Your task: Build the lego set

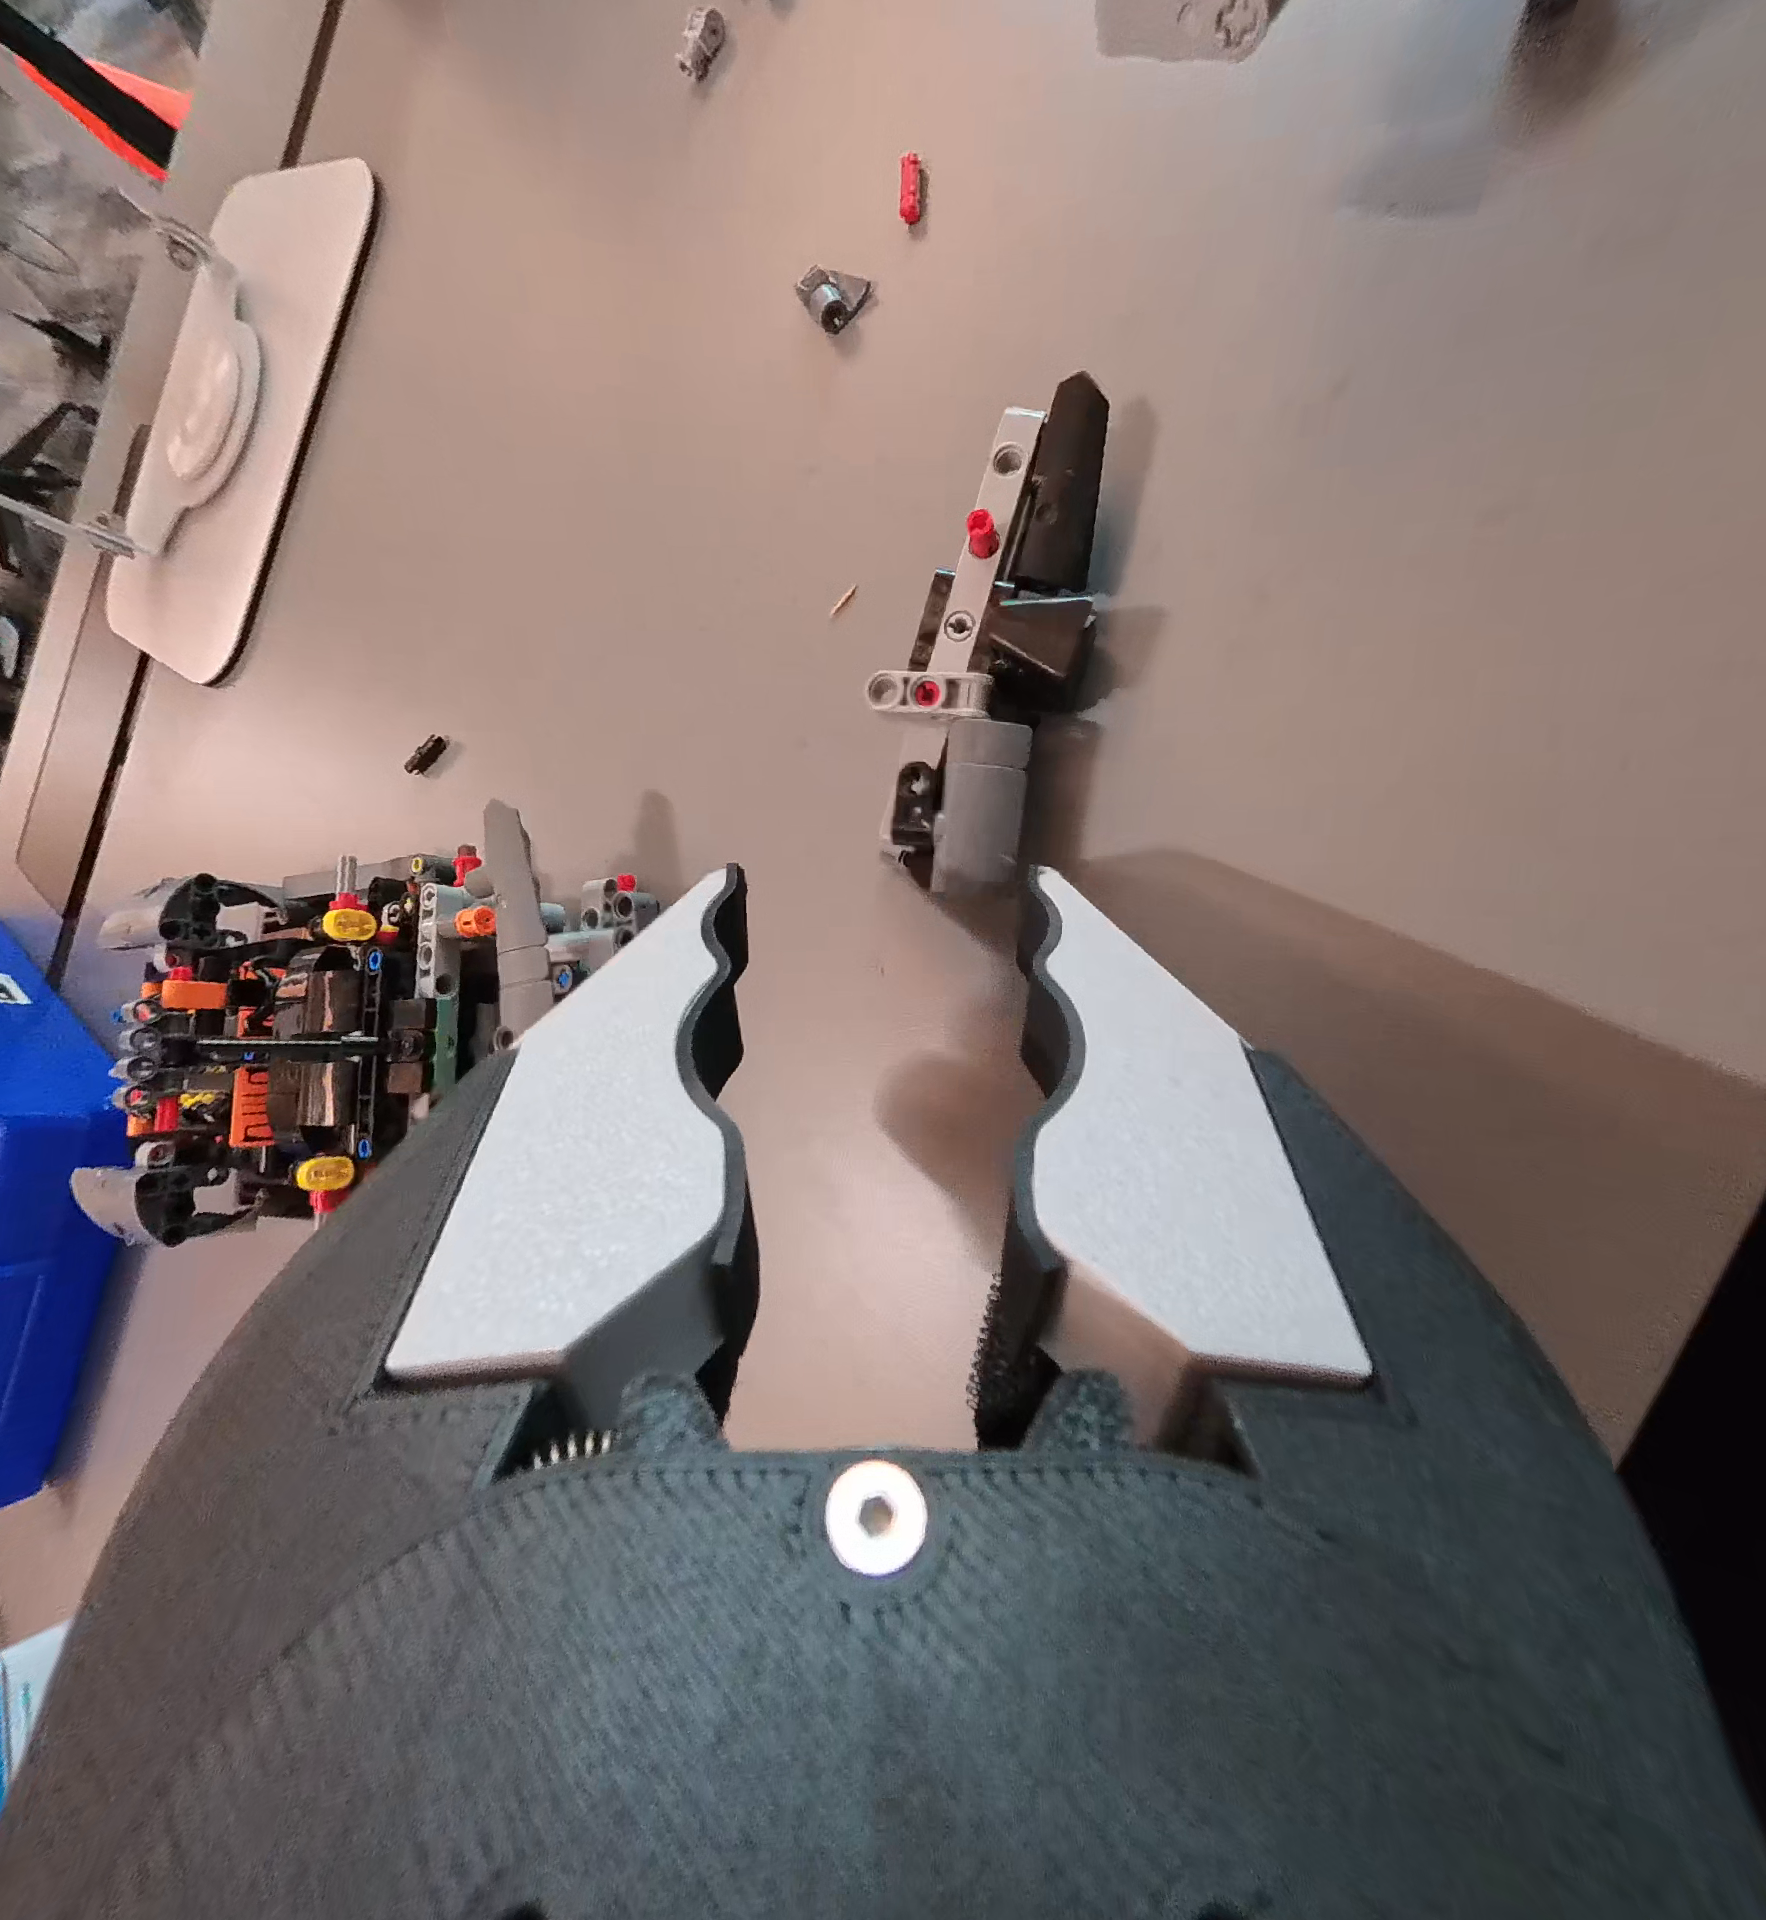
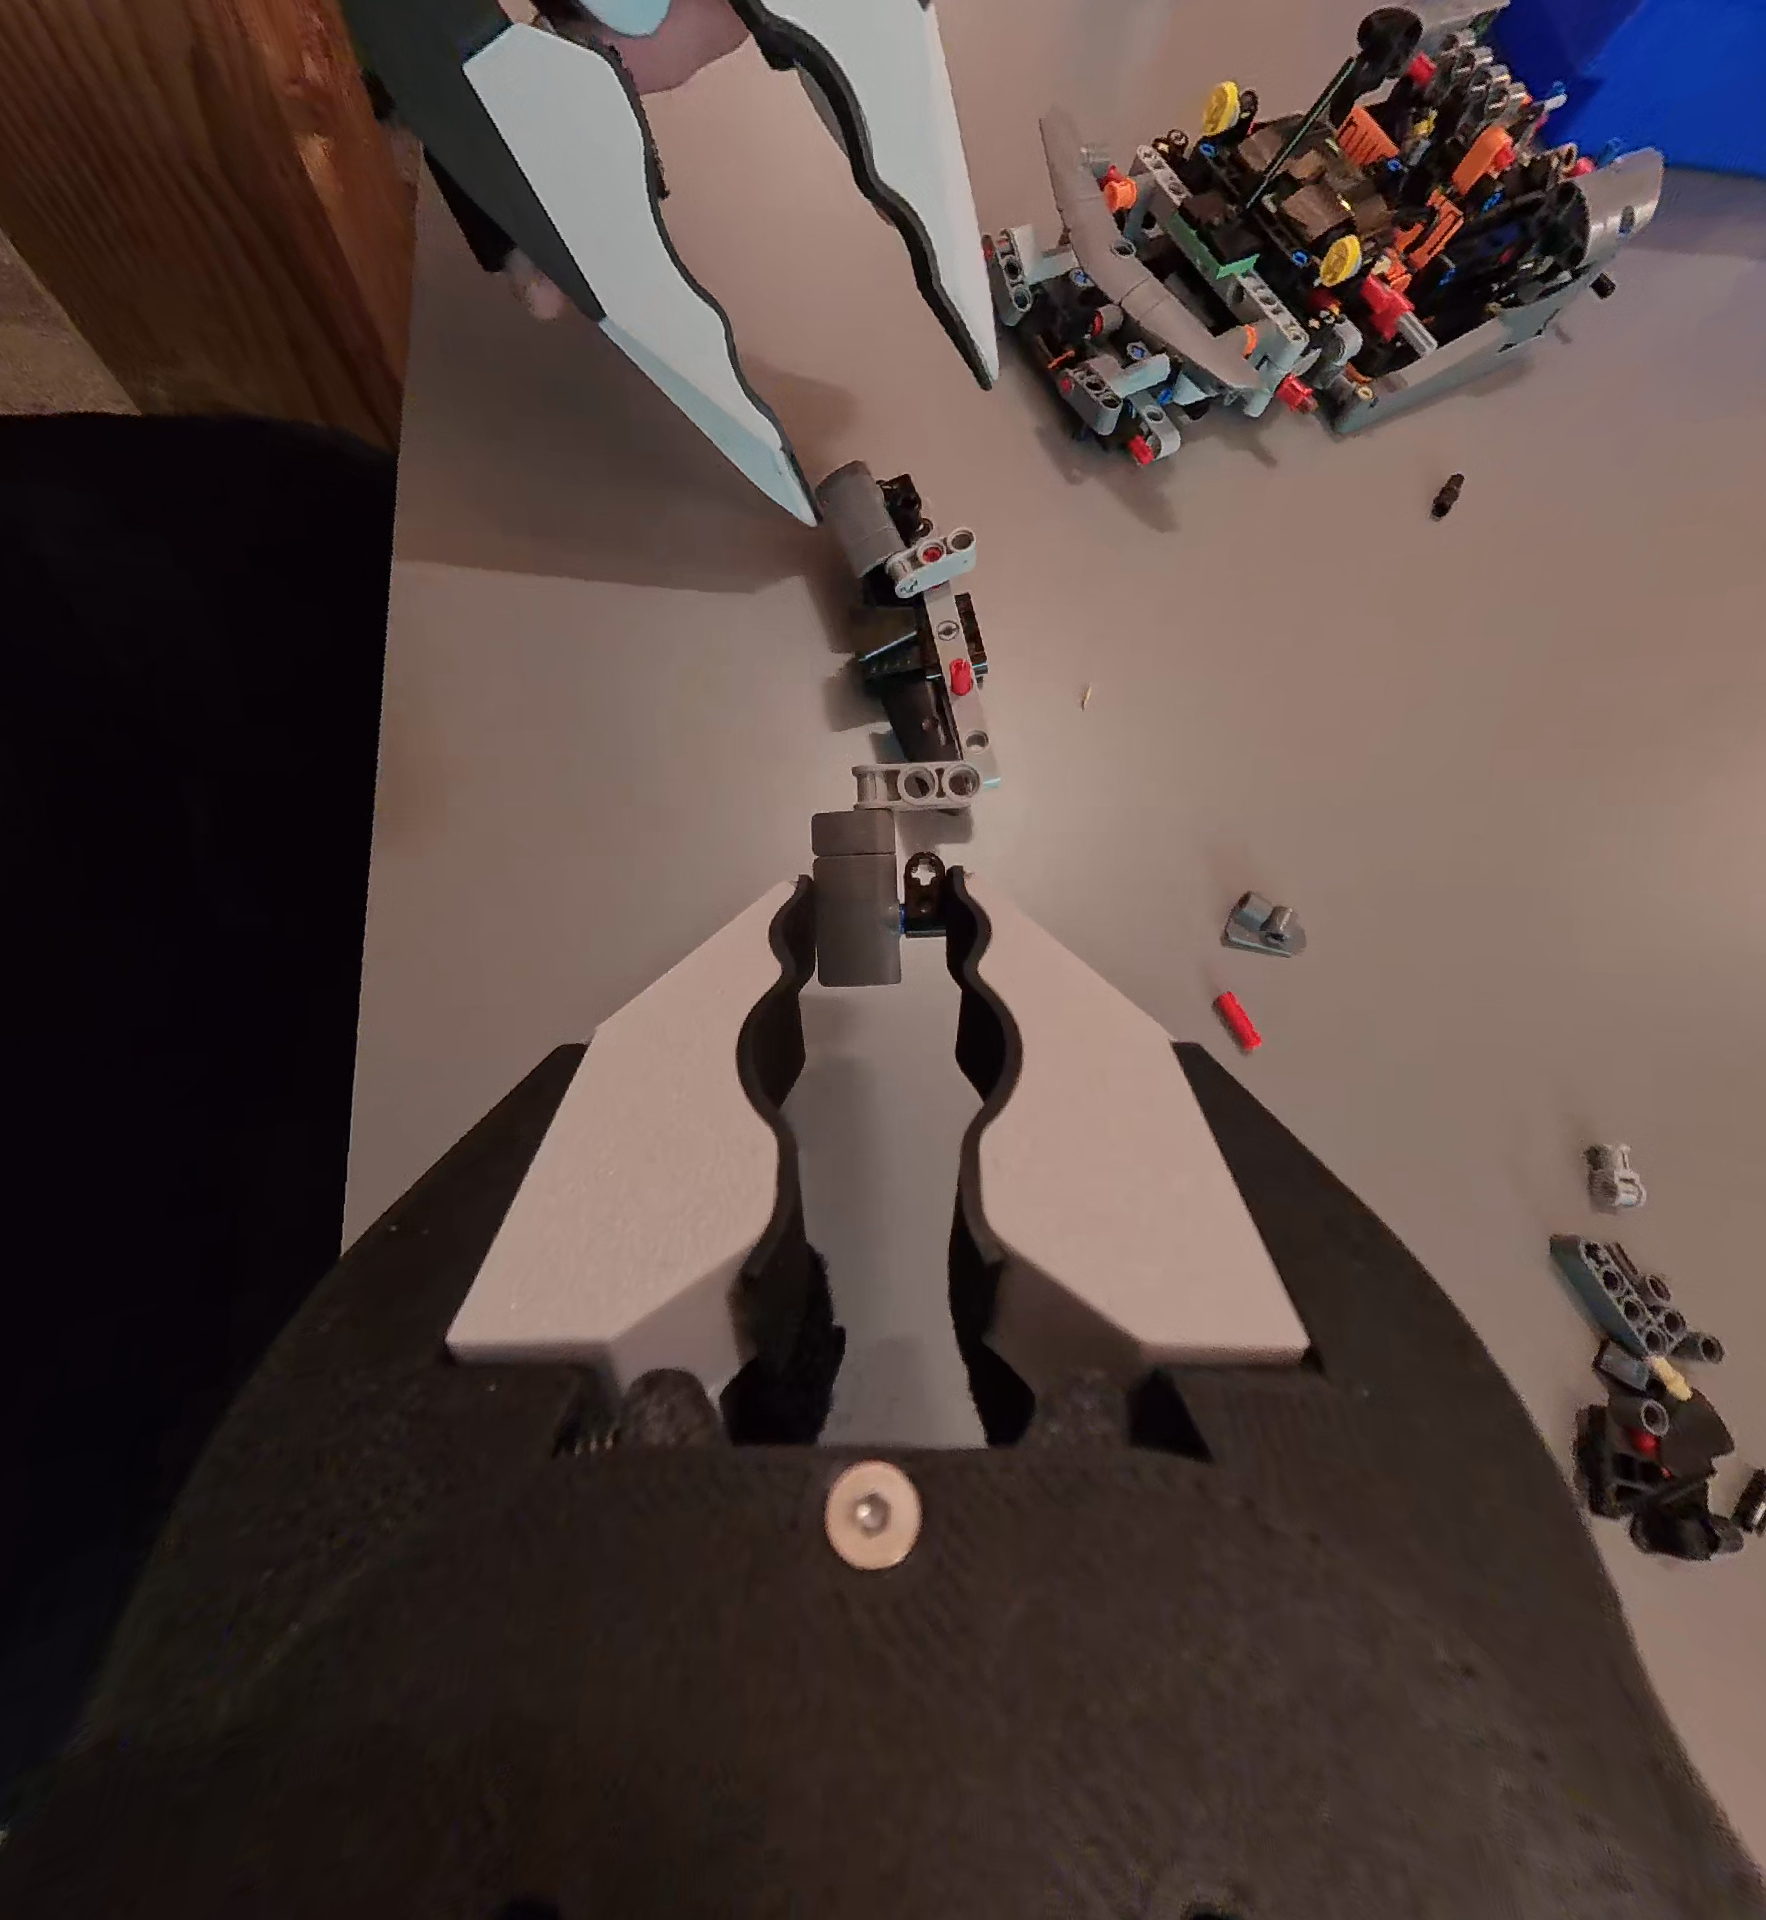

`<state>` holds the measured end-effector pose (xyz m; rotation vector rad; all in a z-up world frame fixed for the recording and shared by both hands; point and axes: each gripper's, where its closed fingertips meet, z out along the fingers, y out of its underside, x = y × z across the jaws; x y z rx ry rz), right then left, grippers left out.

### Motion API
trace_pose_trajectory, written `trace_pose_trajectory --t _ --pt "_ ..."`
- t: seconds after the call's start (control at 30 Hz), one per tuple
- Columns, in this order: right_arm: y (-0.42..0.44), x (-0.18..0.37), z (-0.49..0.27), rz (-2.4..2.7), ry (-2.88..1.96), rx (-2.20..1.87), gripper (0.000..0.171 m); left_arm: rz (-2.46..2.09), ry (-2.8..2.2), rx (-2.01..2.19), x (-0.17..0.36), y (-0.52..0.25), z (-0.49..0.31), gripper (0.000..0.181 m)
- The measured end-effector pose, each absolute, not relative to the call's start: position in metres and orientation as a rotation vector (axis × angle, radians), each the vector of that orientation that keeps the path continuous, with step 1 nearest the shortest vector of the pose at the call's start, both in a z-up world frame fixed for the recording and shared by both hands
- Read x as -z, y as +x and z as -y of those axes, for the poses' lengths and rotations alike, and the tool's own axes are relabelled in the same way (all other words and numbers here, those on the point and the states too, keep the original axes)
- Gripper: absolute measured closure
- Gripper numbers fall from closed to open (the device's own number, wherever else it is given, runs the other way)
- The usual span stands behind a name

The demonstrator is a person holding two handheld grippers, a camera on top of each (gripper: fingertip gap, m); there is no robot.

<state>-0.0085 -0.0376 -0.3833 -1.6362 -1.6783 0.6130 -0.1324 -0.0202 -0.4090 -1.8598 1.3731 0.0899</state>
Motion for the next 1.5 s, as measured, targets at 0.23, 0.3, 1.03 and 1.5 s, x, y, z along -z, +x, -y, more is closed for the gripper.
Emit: trace_pose_trajectory --t 0.23,0.3,1.03,1.5 --pt "-0.017 0.389 0.035 1.687 -1.645 -0.621 0.149 -1.447 -1.841 -0.01 0.416 -0.124 0.019 0.134" --pt "-0.019 0.39 0.034 1.691 -1.648 -0.624 0.149 -1.467 -1.843 -0.009 0.42 -0.124 0.018 0.136" --pt "-0.035 0.407 0.02 1.814 -1.648 -0.617 0.149 -1.539 -1.804 0.049 0.424 -0.108 0.026 0.157" --pt "-0.036 0.411 0.024 1.93 -1.619 -0.62 0.149 -1.571 -1.794 0.084 0.42 -0.101 0.036 0.157"
